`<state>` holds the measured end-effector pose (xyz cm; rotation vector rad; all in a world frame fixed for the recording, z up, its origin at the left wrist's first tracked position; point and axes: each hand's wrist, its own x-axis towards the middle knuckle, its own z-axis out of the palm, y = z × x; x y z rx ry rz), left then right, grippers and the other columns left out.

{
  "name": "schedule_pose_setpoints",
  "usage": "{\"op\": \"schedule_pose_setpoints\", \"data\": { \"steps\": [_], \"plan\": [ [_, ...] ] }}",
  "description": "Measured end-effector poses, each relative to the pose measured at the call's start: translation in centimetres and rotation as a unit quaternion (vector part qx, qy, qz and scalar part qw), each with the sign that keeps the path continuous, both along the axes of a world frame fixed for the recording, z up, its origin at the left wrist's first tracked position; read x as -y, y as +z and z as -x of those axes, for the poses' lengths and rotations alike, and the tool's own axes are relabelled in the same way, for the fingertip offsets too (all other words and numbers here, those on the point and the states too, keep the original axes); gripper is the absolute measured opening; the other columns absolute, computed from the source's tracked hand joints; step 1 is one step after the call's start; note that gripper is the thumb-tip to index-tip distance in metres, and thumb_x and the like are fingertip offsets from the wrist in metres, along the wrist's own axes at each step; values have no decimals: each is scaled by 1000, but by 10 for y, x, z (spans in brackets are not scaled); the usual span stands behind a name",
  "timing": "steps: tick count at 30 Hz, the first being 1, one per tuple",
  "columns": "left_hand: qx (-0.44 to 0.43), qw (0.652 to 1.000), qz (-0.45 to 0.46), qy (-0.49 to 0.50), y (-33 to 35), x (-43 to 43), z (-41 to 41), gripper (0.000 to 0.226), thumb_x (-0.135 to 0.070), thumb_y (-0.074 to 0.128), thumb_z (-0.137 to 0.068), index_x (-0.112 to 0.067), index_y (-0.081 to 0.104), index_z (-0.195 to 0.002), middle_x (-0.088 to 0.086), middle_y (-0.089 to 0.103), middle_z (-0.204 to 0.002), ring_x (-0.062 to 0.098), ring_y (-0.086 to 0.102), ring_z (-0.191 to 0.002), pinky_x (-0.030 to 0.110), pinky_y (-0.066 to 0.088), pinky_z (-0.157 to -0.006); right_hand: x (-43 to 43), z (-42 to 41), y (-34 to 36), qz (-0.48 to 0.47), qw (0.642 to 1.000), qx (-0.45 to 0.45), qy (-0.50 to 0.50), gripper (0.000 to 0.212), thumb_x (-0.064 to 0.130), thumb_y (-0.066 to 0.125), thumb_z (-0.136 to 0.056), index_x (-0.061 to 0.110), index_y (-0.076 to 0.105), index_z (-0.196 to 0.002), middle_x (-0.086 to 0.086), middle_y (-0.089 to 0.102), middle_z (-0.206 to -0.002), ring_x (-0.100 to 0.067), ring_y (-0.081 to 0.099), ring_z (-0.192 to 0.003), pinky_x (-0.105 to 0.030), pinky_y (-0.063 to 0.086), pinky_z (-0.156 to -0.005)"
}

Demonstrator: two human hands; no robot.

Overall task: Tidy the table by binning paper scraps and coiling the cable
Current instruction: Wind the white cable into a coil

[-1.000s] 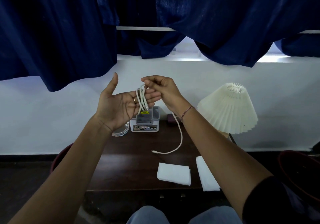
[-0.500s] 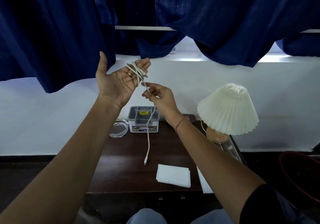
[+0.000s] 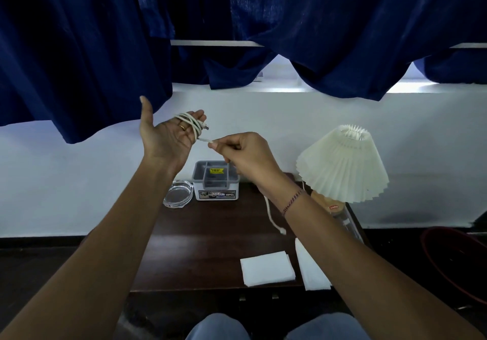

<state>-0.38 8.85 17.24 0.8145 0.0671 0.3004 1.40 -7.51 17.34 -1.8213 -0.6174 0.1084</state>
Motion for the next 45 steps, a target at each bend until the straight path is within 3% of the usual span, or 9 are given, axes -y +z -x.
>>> {"op": "schedule_pose_setpoints", "data": {
  "steps": [7,11,13,18,22,25,31,38,45],
  "plan": [
    [-69,991,-108,-45,-17,22,14,93,-71,23,-84,8,45,-127,21,60,-124,27,58,-116,34,45,-101,28,16,16,93,993,73,2,17,23,62,-86,14,73,-96,19,52,-57,7,51,-45,-1,36,-38],
    [-106,969,-191,-116,-27,38,28,89,-71,23,-84,6,58,-112,10,73,-87,15,69,-77,22,54,-67,36,19,23,149,977,152,-15,16,23,60,-88,16,75,-91,10,71,-84,1,58,-73,-2,40,-61],
    [-113,960,-187,-175,-30,45,37,88,-72,27,-82,4,62,-107,13,73,-92,19,70,-82,23,55,-65,41,16,25,159,973,167,-27,16,25,61,-87,18,75,-91,4,74,-96,-5,61,-87,-15,44,-74],
    [-72,932,-107,-339,-32,64,61,99,-74,33,-77,9,45,-131,32,50,-132,36,51,-124,37,42,-105,57,6,27,129,979,158,-19,9,26,77,-72,19,77,-78,7,75,-81,5,59,-72,1,43,-66],
    [-18,904,-24,-426,-28,76,76,104,-74,32,-77,11,34,-136,35,34,-142,40,34,-135,43,28,-113,68,2,21,89,996,12,19,8,23,81,-65,25,73,-67,18,68,-60,7,62,-68,-1,43,-59],
    [18,895,22,-445,-24,82,84,106,-75,32,-78,13,29,-137,36,29,-144,42,29,-137,45,23,-115,75,7,9,27,989,-138,45,4,17,74,-73,18,72,-71,4,66,-64,-7,58,-64,-17,46,-60],
    [52,906,61,-415,-22,87,88,111,-78,29,-75,15,31,-135,34,30,-144,39,30,-138,41,22,-115,67,34,-23,-211,866,-447,83,54,2,20,-96,18,61,-65,14,41,-36,0,34,-28,-8,30,-33],
    [19,936,58,-345,-33,92,88,115,-82,23,-74,14,29,-137,32,36,-143,37,36,-136,41,27,-114,64,71,-48,-120,921,-368,-39,30,2,40,-94,8,56,-69,-4,48,-58,0,39,-30,-10,29,-31],
    [-58,971,21,-231,-40,96,84,108,-78,24,-75,12,36,-133,29,48,-135,35,48,-127,40,34,-107,76,96,-58,61,975,-211,-42,32,27,45,-95,16,73,-84,5,44,-52,-3,36,-39,-14,28,-38]
  ]
}}
